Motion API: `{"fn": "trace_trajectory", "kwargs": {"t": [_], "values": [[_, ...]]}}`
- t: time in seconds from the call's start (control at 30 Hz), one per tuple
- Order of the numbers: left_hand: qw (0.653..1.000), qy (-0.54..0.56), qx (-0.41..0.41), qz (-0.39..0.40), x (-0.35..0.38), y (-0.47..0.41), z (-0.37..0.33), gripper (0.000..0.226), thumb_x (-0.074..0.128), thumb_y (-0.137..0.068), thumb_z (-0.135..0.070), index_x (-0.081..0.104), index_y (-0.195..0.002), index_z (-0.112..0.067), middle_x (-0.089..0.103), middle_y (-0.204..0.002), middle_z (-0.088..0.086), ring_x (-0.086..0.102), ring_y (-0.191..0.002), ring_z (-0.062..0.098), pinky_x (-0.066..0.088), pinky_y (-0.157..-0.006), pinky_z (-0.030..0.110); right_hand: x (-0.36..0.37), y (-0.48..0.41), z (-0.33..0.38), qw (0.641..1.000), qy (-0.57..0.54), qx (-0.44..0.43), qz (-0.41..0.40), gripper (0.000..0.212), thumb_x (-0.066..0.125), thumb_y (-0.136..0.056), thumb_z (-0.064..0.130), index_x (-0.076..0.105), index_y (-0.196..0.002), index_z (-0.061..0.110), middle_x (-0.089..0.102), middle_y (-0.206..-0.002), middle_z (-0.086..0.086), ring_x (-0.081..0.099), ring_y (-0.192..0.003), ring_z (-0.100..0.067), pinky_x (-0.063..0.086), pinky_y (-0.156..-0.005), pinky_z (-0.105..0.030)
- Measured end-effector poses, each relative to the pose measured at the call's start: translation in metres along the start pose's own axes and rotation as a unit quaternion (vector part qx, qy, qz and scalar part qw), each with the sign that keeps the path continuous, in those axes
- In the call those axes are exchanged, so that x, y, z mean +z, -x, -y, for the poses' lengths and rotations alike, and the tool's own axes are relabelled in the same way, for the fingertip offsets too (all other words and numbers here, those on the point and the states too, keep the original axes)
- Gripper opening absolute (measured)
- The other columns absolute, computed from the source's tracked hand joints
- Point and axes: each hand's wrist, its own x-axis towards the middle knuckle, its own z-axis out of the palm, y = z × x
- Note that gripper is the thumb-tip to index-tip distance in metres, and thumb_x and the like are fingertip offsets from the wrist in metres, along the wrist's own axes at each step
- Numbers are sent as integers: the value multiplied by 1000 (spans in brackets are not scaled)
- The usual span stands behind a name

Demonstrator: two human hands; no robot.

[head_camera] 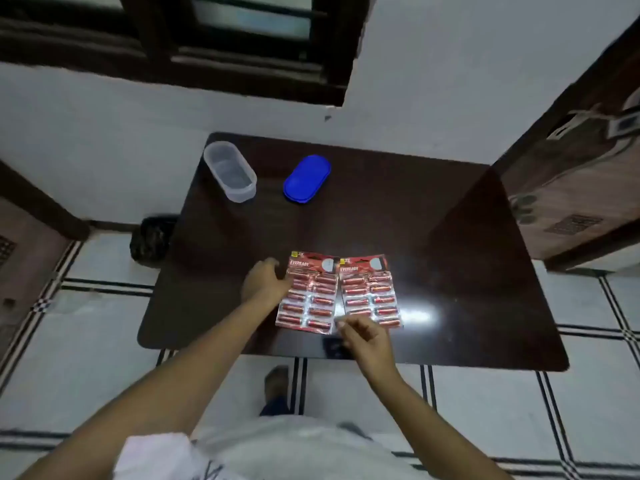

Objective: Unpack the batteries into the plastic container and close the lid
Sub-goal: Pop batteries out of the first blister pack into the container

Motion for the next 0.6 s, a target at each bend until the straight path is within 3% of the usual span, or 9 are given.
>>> {"fn": "trace_trajectory", "kwargs": {"t": [0.07,0.13,0.23,0.33,0.43,0.53,0.6], "values": [[994,84,-63,30,9,-8,2,58,73,-79,-41,55,-128,-16,58,-123,5,61,-106,23,50,-85,33,13,-25,0,998,49,13,-35,11,64,-93,10,71,-101,13,74,-94,2,70,-88,-12,58,-82,-27],[974,179,-127,56,16,-10,-1,43,77,-77,-32,60,-113,-16,65,-106,3,67,-88,21,54,-78,32,26,-50,6,996,70,36,-50,17,63,-93,8,65,-108,16,70,-100,5,66,-91,-4,56,-85,-21],[940,287,-174,67,22,-4,-7,20,78,-78,-17,61,-88,-16,69,-86,5,68,-70,21,57,-68,32,40,-65,8,994,71,60,-59,34,66,-88,5,58,-116,22,67,-107,5,65,-96,-6,55,-90,-33],[940,278,-186,72,27,-11,-8,25,81,-75,-23,68,-91,-11,72,-85,8,71,-74,25,60,-75,39,47,-80,5,990,88,73,-81,42,67,-83,4,57,-121,18,68,-112,-1,66,-100,-17,55,-92,-41],[943,259,-196,71,29,-20,-12,25,83,-72,-34,64,-72,-19,71,-80,6,70,-77,25,60,-77,40,49,-90,9,986,96,96,-95,38,66,-83,3,56,-115,21,67,-112,-2,66,-100,-20,55,-84,-32],[958,210,-193,40,32,-17,-18,38,84,-69,-42,54,-74,-19,63,-86,4,64,-78,21,51,-62,30,46,-99,10,983,101,126,-88,46,68,-85,4,50,-126,14,61,-108,-1,62,-93,-18,47,-67,-18],[959,218,-179,35,35,-14,-19,45,84,-69,-41,50,-81,-13,60,-82,2,57,-68,14,39,-52,26,42,-107,12,980,120,143,-62,48,68,-87,9,47,-129,12,58,-98,-1,60,-85,-16,49,-70,-24]]}}
